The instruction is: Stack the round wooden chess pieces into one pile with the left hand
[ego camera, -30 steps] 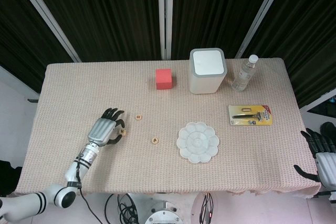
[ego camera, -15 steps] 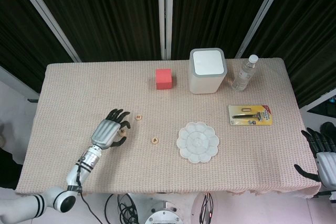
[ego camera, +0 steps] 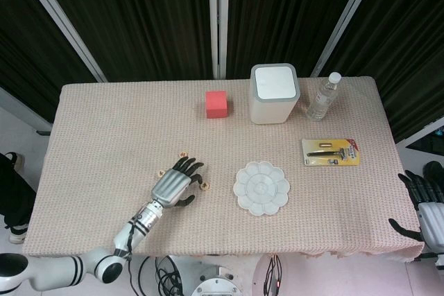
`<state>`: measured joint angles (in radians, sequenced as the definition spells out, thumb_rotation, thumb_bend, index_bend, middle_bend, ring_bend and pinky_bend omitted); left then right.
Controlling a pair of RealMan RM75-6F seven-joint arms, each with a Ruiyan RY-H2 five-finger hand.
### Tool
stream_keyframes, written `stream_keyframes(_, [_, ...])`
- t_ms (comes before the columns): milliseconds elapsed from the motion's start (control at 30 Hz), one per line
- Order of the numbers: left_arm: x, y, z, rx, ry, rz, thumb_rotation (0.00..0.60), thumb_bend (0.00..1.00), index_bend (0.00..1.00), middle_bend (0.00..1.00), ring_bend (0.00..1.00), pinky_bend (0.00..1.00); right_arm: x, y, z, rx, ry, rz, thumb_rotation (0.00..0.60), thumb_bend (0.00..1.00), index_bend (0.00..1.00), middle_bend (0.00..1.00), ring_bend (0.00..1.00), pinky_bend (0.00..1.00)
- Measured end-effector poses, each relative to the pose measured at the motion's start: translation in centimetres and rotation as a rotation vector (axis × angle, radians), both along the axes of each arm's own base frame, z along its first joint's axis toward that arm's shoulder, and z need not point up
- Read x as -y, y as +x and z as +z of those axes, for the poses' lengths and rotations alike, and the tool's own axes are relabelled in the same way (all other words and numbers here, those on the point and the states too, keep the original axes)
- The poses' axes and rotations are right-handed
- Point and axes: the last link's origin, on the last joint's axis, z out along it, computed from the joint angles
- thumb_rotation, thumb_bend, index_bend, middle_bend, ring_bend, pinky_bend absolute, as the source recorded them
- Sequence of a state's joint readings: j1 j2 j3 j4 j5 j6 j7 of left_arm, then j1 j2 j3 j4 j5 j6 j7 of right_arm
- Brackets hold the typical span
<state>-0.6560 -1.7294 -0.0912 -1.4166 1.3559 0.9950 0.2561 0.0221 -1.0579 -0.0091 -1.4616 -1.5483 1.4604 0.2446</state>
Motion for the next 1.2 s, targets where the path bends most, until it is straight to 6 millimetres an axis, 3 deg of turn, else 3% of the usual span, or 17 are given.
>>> stream_keyframes(633, [-1.0, 1.2, -2.4, -0.002, -0.014, -0.005, 0.6, 0.3, 0.35, 0.09, 0.0, 0.0, 0.0, -0.8, 0.3, 0.009, -0.004, -0.017, 0.6, 0.13, 0.0, 0.0, 0.0, 0.0])
stream_keyframes(1200, [-1.5, 0.8, -2.4, -0.018, -0.009, 0.003, 0.6, 0.3, 0.46, 0.09, 0.0, 0.0, 0.1, -0.9, 0.3, 0.01, 0.0, -0.018, 0.6, 0.13, 0.0, 0.0, 0.0, 0.0])
